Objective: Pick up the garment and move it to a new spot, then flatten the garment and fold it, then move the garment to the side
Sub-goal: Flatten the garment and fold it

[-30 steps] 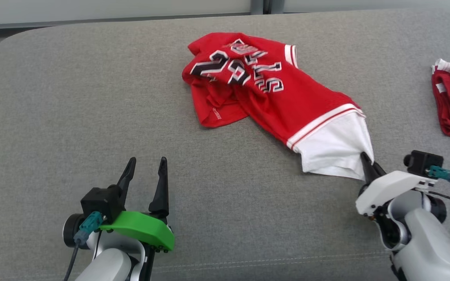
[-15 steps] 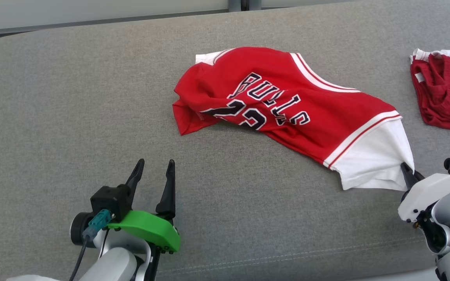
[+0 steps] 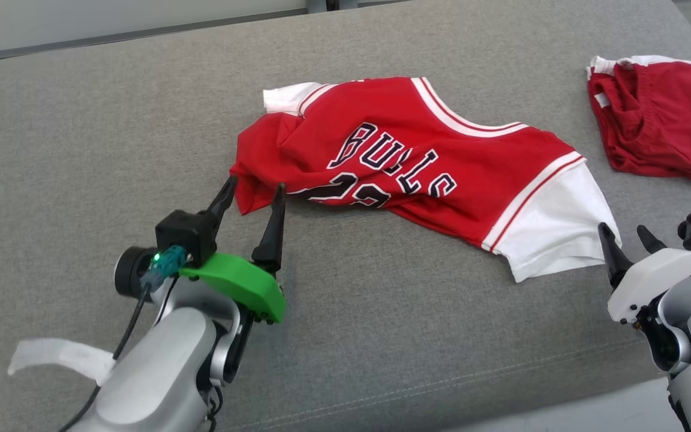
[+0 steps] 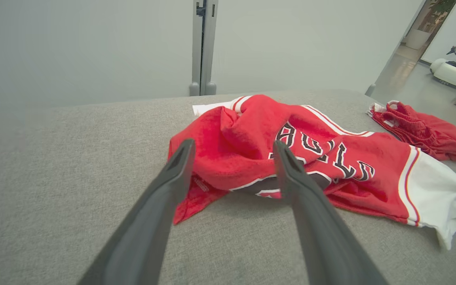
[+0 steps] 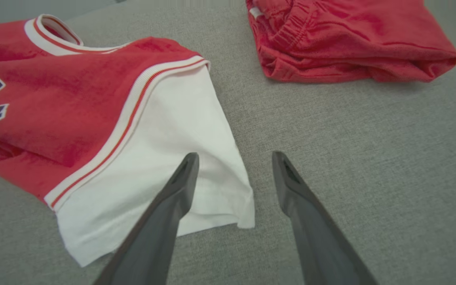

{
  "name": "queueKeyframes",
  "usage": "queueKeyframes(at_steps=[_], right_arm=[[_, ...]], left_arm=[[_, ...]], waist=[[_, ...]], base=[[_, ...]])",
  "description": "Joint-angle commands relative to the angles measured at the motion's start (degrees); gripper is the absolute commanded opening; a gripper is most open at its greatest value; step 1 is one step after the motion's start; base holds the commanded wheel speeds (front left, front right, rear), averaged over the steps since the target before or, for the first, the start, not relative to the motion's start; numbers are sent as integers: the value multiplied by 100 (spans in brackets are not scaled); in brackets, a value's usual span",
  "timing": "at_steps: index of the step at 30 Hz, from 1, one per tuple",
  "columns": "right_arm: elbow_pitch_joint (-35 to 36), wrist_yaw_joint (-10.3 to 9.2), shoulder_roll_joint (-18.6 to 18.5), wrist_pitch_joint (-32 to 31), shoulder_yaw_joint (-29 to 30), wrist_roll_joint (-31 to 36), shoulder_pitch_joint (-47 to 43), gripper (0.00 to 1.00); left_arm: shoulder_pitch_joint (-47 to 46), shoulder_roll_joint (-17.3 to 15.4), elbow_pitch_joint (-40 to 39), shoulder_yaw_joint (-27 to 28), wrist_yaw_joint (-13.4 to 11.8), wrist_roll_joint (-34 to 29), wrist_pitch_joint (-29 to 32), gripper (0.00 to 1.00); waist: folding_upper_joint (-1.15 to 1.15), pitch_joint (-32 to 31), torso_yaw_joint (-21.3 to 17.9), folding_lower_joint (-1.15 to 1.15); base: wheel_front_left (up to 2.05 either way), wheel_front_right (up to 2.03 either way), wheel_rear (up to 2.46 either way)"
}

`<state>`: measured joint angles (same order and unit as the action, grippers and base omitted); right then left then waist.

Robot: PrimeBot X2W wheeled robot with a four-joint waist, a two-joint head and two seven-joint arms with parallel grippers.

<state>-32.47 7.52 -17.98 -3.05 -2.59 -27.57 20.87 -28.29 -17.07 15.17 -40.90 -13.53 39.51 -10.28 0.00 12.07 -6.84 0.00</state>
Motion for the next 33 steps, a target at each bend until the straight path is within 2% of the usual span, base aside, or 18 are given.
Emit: queueKeyframes(at_steps=[1,7,15,16,17,19,20,23,29,33], right_arm=[[81,-7,-47,81,-12,-28,-17,100],[834,-6,-139,395,-130,-92,-313,100],[1933,-5,148,425,63,101,-755,100],[2037,-5,191,405,76,135,-797,100],[2133,-5,230,387,90,157,-827,100],[2303,-5,299,360,110,208,-885,100],[2375,-5,338,338,121,230,-900,100],[2570,-5,413,304,141,269,-936,100],[2769,-5,539,299,135,368,-959,100],[2833,-5,623,313,61,401,-900,100]], left_arm=[[-144,-6,81,-22,50,-48,51,100],[-724,-23,756,-117,248,-79,493,100],[-1147,104,1547,100,425,279,705,100],[-1194,134,1645,107,448,299,708,94],[-1266,151,1736,121,468,303,691,74],[-1395,170,1923,153,492,303,636,15],[-1441,188,2003,159,492,296,604,0],[-1667,214,2167,145,523,216,514,0],[-2435,156,2275,91,316,-253,62,0],[-2997,201,2380,-24,306,-520,-19,0]], waist=[[0,39,-168,0],[0,104,-544,0],[0,261,-920,0],[0,280,-953,0],[0,302,-984,0],[0,338,-1033,0],[0,355,-1054,0],[0,405,-1107,0],[0,548,-1239,0],[0,669,-1375,0]], base=[[0,0,0],[0,0,0],[0,0,0],[0,0,0],[0,0,0],[0,0,0],[0,0,0],[0,0,0],[0,0,0],[0,0,0]])
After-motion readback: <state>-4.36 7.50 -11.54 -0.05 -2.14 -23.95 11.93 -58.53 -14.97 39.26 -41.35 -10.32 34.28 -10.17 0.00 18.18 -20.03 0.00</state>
